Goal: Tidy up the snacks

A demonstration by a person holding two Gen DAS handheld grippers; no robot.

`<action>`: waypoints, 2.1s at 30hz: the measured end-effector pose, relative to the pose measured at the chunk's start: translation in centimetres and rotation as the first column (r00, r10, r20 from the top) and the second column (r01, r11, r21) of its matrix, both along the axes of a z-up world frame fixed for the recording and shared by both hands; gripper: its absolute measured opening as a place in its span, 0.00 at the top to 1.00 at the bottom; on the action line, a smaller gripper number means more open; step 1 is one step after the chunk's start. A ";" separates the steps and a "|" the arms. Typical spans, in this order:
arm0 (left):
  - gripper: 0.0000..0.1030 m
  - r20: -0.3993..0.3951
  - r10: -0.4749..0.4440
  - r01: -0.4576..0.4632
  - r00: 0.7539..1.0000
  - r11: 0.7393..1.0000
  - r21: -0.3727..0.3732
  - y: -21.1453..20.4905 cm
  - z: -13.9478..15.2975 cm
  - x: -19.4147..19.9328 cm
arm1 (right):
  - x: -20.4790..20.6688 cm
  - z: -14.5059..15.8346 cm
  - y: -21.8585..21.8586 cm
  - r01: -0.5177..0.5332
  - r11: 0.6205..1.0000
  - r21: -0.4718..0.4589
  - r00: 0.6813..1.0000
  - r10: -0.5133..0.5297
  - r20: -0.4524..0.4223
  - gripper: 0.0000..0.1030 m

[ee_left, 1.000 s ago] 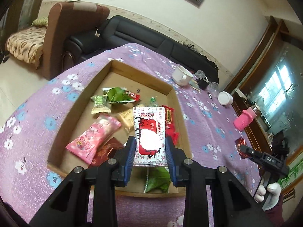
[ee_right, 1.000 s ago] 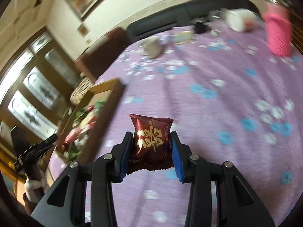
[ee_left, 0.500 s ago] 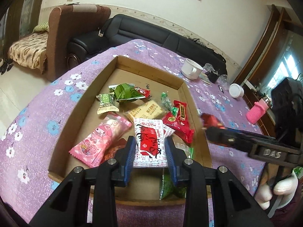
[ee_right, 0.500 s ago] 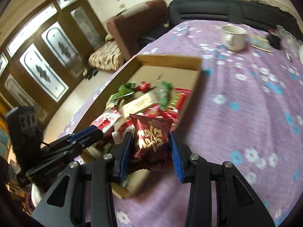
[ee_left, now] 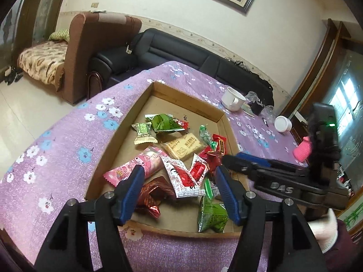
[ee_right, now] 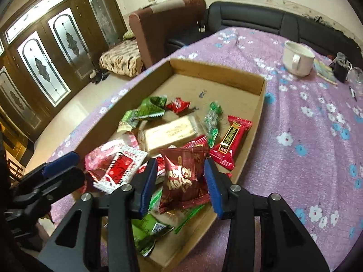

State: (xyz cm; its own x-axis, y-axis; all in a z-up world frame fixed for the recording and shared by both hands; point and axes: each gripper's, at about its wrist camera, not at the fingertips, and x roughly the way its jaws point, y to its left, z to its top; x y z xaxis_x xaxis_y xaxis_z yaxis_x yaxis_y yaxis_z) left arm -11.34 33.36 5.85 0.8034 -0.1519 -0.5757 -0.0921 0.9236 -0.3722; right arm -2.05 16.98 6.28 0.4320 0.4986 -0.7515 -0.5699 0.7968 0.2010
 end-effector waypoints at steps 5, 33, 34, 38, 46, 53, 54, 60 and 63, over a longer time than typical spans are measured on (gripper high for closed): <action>0.34 0.023 0.010 -0.012 1.000 0.995 0.102 -1.9 1.1 -0.4 | -3.1 2.0 -3.2 0.036 0.999 0.040 0.995 -0.040 0.086 0.46; 0.22 -0.037 0.023 -0.006 0.999 0.914 0.405 -12.9 2.6 -1.7 | -9.4 0.3 -13.4 0.185 0.981 0.062 0.974 -0.192 0.123 0.34; 0.22 -0.040 0.022 -0.004 0.999 0.914 0.405 -13.1 2.5 -1.7 | -9.4 0.3 -13.5 0.188 0.980 0.062 0.973 -0.194 0.123 0.33; 0.22 -0.050 0.025 -0.002 0.998 0.916 0.400 -13.2 2.3 -1.8 | -9.4 0.0 -13.7 0.193 0.980 0.058 0.973 -0.198 0.117 0.33; 0.22 -0.045 0.041 -0.020 0.998 0.925 0.380 -12.3 2.1 -2.0 | -9.7 -0.4 -12.8 0.185 0.982 0.038 0.976 -0.188 0.111 0.33; 0.22 -0.053 0.054 -0.031 0.997 0.935 0.354 -11.3 1.5 -1.8 | -9.8 -0.7 -11.7 0.174 0.985 0.012 0.979 -0.175 0.106 0.33; 0.22 -0.054 0.056 -0.034 0.997 0.936 0.350 -11.0 1.5 -1.8 | -9.8 -0.8 -11.5 0.172 0.985 0.007 0.979 -0.172 0.106 0.32; 0.22 -0.050 0.074 -0.053 0.996 0.943 0.329 -10.1 1.2 -1.9 | -10.0 -1.1 -10.5 0.162 0.987 -0.012 0.982 -0.160 0.102 0.32; 0.22 -0.046 0.082 -0.063 0.996 0.945 0.321 -9.6 1.1 -2.0 | -10.1 -1.2 -10.2 0.160 0.987 -0.017 0.982 -0.158 0.103 0.32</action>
State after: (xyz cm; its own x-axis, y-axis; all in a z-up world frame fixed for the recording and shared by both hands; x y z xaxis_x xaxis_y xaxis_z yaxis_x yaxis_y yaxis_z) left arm -13.30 23.78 6.99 0.7690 0.1049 -0.6306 -0.1759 0.9831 -0.0509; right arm -12.19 6.74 5.11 0.5783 0.3988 -0.7117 -0.4518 0.8829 0.1276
